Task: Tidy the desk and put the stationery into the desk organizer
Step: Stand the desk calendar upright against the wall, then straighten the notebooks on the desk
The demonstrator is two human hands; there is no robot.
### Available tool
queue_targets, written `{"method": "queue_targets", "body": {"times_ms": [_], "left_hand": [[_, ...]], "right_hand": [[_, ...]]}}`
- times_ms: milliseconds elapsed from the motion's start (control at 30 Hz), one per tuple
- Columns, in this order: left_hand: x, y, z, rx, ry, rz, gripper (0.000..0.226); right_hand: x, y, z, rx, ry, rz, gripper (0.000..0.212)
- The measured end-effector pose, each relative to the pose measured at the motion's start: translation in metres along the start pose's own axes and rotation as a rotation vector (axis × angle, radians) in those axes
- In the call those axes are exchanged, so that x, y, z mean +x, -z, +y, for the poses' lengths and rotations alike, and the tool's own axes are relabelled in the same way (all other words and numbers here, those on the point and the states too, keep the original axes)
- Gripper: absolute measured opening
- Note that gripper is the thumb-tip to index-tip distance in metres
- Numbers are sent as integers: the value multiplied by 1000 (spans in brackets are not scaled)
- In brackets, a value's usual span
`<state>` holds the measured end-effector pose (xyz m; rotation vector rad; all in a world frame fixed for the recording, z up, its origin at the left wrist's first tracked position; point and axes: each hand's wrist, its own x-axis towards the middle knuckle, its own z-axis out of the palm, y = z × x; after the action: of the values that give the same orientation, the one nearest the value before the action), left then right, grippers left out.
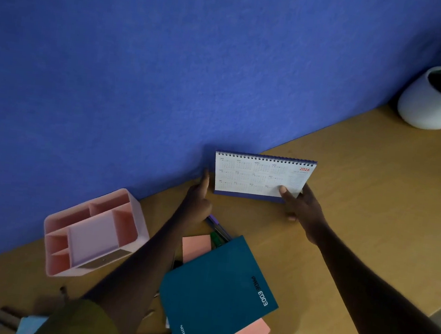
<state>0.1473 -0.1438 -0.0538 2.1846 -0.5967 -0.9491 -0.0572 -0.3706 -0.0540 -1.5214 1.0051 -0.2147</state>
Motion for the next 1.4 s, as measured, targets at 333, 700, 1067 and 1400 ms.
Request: {"method": "queue_targets", "body": {"times_ms": [333,700,1067,1400], "left_hand": [[-108,-3,-28,-183,-22,316,69],[-210,-35,-80,-55,-33,264,40],[-163,-39,-48,500,-89,90,45],[-149,-45,-31,638,-55,100,31]], "right_hand": [[-9,12,18,177,-39,298,107],[-192,-20,81,97,-96,210,23],[-312,-115,126,352,-438,-85,50],[-305,-124,116,470,-531,-66,19]]}}
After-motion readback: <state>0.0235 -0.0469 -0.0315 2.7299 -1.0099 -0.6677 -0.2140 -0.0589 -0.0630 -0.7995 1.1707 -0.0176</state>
